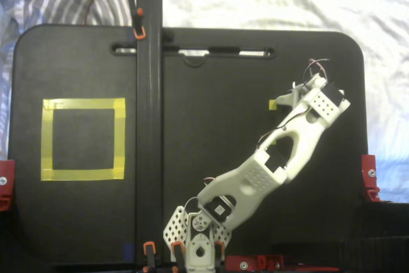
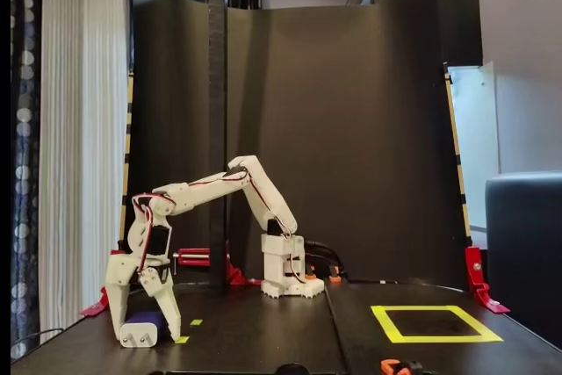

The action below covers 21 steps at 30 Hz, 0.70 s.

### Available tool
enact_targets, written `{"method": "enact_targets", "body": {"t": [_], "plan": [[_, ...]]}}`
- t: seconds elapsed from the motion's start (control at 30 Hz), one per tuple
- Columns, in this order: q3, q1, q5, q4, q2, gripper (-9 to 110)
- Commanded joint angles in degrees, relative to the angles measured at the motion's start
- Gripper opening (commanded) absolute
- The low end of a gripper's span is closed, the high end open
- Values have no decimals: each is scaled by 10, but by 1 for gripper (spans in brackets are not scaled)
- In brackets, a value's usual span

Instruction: Grasp a block and put it in the designated area.

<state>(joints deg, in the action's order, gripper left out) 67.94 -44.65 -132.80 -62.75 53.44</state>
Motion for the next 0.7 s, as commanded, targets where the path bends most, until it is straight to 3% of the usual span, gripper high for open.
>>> {"method": "enact_targets", "body": {"t": [0.0,0.67], "plan": [[-10,1,-5,4,-4,17],[-11,5,-4,-21,27,15]]}}
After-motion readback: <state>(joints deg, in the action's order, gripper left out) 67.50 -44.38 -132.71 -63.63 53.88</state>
